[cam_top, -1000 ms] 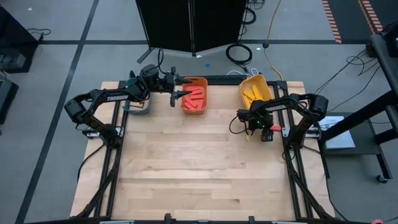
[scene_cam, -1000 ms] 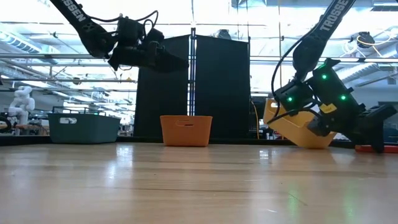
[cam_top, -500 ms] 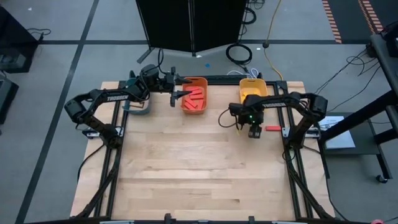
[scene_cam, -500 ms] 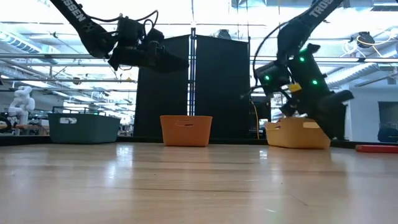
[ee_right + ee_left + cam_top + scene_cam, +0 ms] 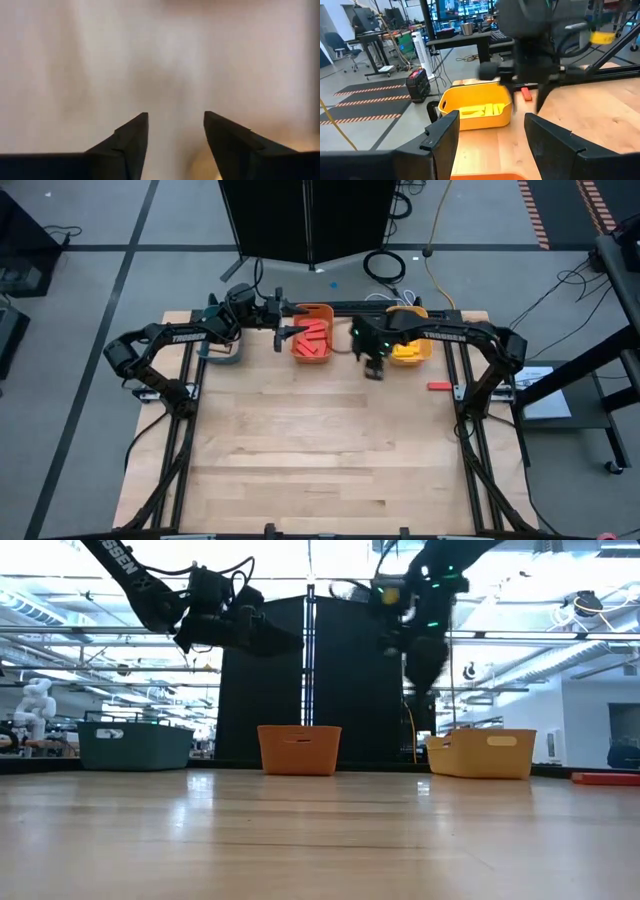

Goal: Sort blocks
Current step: Adjust the yellow bin

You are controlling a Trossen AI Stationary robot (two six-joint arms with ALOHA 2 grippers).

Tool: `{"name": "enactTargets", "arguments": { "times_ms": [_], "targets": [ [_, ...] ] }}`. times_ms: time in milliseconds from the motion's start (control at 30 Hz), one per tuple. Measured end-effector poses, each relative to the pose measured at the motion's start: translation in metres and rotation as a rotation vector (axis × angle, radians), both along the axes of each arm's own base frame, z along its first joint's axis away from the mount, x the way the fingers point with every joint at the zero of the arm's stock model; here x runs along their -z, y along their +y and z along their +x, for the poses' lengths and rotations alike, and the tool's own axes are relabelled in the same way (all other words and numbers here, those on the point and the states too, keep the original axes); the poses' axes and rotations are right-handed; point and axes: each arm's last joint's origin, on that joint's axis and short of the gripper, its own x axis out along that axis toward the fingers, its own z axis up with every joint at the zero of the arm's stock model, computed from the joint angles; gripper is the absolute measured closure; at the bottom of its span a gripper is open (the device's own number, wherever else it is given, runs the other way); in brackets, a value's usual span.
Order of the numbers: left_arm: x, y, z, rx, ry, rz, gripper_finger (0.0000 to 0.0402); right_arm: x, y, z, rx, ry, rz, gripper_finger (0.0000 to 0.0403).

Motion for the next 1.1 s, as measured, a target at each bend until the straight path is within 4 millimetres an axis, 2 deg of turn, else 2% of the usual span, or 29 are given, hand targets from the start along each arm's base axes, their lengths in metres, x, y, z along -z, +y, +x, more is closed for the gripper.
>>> {"name": "enactTargets", "arguments": {
  "times_ms": [67, 133, 300, 333, 467, 667, 900, 1100],
  "targets": [
    [0.000, 0.000, 0.000, 0.000, -0.002, -0.016, 0.0180, -0.003, -0.014, 0.012, -0.029, -0.146, -0.092, 0.0232],
    [-0.002, -0.001, 0.000, 0.000, -0.009, -0.040, 0.0180, -0.002, -0.028, 0.017, -0.045, -0.204, -0.144, 0.0263],
    [-0.008, -0.006, -0.002, 0.087, -0.026, -0.062, 0.0180, 0.006, -0.070, -0.004, 0.027, -0.206, -0.115, 0.0379],
    [-0.009, -0.007, -0.002, 0.100, -0.030, -0.059, 0.0180, 0.005, -0.079, -0.009, 0.048, -0.219, -0.102, 0.0390],
    [-0.009, -0.008, -0.001, 0.126, -0.030, -0.061, 0.0180, 0.004, -0.104, -0.025, 0.109, -0.265, -0.108, 0.0397],
    [-0.010, -0.008, -0.001, 0.126, -0.033, -0.058, 0.0180, 0.011, -0.123, -0.038, 0.069, -0.298, -0.039, 0.0402],
    [-0.010, -0.008, -0.001, 0.126, -0.033, -0.059, 0.0180, 0.050, -0.131, -0.035, -0.027, -0.191, 0.036, 0.0403],
    [-0.010, -0.008, -0.001, 0.126, -0.034, -0.057, 0.0180, 0.055, -0.130, -0.048, -0.008, -0.091, 0.106, 0.0403]
  ]
}}
